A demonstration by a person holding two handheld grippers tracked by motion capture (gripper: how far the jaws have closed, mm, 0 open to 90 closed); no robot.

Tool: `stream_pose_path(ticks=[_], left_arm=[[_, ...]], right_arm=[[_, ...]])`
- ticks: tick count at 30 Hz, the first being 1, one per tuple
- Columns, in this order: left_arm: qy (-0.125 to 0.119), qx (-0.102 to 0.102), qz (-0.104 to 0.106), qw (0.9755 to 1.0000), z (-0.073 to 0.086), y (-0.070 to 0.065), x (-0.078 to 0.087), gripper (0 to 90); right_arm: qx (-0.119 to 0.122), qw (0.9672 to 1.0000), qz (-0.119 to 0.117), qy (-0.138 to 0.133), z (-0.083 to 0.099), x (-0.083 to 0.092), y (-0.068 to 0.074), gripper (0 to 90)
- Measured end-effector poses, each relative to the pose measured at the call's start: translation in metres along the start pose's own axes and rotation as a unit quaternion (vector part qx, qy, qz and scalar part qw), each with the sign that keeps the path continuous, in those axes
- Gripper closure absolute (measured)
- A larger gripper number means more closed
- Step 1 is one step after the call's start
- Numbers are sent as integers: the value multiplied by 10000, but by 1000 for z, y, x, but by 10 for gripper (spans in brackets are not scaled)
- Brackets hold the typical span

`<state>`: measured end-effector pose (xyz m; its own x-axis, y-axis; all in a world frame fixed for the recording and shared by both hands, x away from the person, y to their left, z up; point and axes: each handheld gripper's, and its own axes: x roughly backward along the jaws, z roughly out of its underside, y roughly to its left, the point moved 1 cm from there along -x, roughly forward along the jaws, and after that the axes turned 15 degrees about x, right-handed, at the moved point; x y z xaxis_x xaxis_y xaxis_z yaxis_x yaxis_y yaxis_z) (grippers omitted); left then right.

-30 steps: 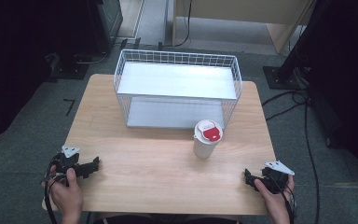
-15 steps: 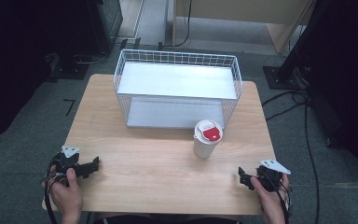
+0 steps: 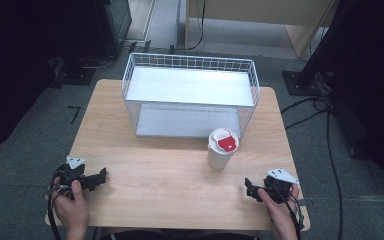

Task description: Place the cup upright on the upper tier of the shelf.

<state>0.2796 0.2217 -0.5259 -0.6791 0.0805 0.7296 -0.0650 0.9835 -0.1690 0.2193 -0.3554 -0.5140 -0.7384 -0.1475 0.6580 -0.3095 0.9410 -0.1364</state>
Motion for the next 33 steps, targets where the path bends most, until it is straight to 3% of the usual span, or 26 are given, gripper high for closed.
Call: stream_pose_path(ticks=[9,33], left_arm=[[0,0,0,10000,0,0,0,0],[0,0,-1,10000,0,0,0,0]], right_arm=[[95,9999,-46,-136,-8,1,11,3],[266,9971,-489,-511,-39,-7,49,3]])
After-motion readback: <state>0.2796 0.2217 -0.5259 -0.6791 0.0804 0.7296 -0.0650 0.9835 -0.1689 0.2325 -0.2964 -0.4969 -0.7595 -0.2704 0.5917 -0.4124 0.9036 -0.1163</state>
